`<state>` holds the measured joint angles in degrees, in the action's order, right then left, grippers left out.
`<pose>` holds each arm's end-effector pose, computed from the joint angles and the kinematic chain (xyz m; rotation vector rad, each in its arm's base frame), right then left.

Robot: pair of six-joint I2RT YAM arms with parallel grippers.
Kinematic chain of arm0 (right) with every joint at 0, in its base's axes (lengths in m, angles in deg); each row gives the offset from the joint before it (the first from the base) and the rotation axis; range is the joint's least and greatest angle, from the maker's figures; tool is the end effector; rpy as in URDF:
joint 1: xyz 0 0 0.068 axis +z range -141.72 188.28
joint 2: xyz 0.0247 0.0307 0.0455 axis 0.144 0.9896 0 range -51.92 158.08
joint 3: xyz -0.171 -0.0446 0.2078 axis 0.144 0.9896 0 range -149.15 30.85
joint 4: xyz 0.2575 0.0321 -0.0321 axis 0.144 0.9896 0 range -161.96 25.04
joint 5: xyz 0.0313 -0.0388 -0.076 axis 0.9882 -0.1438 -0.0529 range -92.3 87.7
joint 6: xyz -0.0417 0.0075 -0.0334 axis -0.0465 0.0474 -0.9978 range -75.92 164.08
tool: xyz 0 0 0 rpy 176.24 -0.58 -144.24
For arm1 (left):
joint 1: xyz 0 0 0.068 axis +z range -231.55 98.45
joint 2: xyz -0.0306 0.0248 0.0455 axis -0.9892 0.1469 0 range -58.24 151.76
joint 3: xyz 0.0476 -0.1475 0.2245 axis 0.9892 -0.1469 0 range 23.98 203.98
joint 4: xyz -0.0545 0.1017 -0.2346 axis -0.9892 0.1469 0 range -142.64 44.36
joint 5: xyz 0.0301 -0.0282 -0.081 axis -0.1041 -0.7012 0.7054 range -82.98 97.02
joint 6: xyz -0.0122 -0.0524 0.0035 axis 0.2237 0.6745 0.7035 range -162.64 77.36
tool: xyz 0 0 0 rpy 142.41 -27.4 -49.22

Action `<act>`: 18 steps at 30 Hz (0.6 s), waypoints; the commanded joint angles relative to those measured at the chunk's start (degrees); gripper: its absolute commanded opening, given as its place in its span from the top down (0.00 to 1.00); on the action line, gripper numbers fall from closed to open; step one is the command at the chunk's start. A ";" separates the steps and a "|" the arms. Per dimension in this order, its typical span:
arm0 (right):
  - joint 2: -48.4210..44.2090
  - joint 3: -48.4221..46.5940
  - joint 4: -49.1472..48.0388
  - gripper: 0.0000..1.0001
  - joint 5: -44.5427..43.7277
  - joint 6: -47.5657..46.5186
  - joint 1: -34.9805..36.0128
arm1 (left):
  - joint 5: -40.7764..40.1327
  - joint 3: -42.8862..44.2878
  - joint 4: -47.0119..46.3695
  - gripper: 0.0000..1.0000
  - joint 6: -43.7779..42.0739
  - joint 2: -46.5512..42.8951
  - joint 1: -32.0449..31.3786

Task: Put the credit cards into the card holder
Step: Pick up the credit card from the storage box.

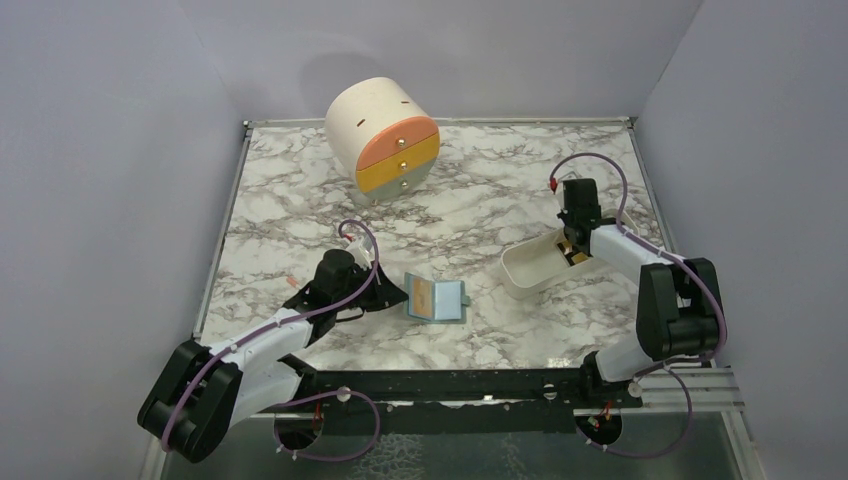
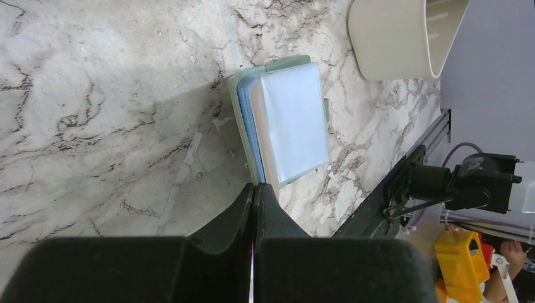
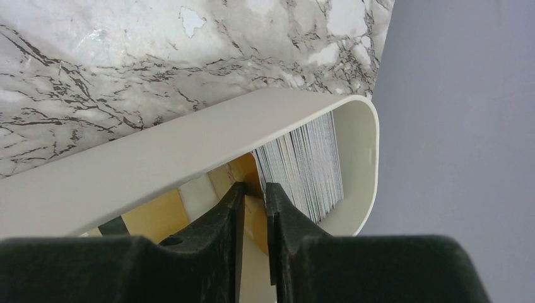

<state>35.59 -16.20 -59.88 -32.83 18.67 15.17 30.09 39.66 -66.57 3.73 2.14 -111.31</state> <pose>0.2976 0.0179 0.1808 -0.4671 2.4338 -0.7993 0.1647 -0.1101 0.1588 -0.0680 2.3052 -1.1709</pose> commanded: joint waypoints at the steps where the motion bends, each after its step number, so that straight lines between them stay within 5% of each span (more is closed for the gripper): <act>1: -2.12 -2.56 -0.57 0.84 -0.47 -0.45 -0.60 | -0.16 0.47 0.81 1.00 -0.64 -0.77 -0.13; 8: -3.65 -5.31 5.75 0.98 1.93 2.84 -0.59 | -1.63 0.85 3.32 1.00 -1.00 -0.55 -0.08; 18: -9.85 -10.13 15.89 0.99 13.23 7.49 -0.48 | -2.43 0.65 3.61 1.00 0.86 -1.40 -0.10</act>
<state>29.20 -22.93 -48.23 -26.27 22.80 14.93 29.50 39.68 -63.47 3.75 2.05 -111.31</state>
